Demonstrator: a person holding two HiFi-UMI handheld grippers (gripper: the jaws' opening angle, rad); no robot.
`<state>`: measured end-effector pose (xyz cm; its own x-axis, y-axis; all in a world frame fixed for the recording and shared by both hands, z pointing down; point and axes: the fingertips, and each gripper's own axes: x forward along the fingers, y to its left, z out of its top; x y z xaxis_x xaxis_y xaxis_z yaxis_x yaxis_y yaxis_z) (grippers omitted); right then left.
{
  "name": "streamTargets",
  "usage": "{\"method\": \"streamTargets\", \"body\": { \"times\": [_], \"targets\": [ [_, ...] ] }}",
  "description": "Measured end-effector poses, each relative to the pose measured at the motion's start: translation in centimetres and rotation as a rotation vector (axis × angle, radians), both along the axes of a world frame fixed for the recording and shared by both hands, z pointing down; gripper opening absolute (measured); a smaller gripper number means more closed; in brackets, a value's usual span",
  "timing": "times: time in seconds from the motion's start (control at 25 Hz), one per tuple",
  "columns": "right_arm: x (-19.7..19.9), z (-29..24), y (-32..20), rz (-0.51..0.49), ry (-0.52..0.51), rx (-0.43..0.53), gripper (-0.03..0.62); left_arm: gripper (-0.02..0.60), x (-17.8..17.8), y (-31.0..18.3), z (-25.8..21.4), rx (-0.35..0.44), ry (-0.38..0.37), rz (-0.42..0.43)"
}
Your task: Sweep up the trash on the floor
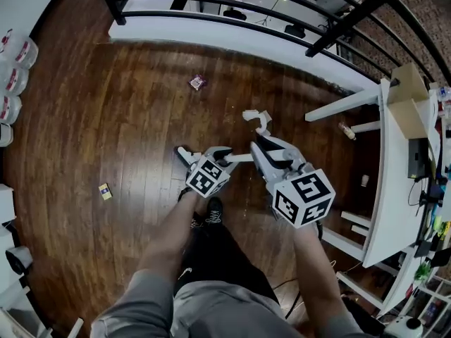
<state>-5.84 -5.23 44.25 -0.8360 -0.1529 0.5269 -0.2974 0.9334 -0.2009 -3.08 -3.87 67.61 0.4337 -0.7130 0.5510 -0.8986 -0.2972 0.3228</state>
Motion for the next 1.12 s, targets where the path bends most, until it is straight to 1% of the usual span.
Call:
{"method": "streamTargets", "body": {
  "times": [0.04, 0.12, 0.28, 0.36, 0.48, 0.6, 0.8, 0.96, 1.12],
  "targets": [
    [0.3, -0.2, -0.3, 0.006, -0.008, -0.009, 0.055, 0.124, 0.3, -0.3, -0.1, -0.003, -0.002, 0.007],
    [0.5, -0.9, -0.6, 0.001, -0.039, -0.034, 0.055, 0.124, 0.3, -0.5, -0.9, -0.006, -0.005, -0.005],
    [-0.8, -2.5, 0.5, -0.069, -0.082, -0.056, 0.055, 0.123, -1.4, 1.2, -2.6, -0.023, -0.026, -0.059],
    [-2.4, -3.3, 1.7, -0.110, -0.107, -0.076, 0.055, 0.120, -3.2, 2.8, -3.3, -0.042, -0.043, -0.089],
    [-6.5, -4.3, 5.0, -0.212, -0.145, -0.099, 0.057, 0.120, -7.6, 6.2, -4.0, -0.078, -0.077, -0.154],
    [-11.3, -5.4, 9.6, -0.319, -0.175, -0.109, 0.057, 0.118, -12.8, 10.8, -5.2, -0.099, -0.102, -0.232],
    [-19.1, -5.2, 18.8, -0.473, -0.178, -0.149, 0.057, 0.120, -21.3, 21.0, -5.4, -0.148, -0.146, -0.361],
    [-24.6, -4.2, 26.2, -0.522, -0.177, -0.177, 0.057, 0.120, -26.8, 28.9, -4.4, -0.158, -0.161, -0.419],
    [-30.6, -3.3, 34.7, -0.557, -0.165, -0.204, 0.057, 0.120, -31.9, 37.8, -3.7, -0.201, -0.128, -0.440]
  ]
}}
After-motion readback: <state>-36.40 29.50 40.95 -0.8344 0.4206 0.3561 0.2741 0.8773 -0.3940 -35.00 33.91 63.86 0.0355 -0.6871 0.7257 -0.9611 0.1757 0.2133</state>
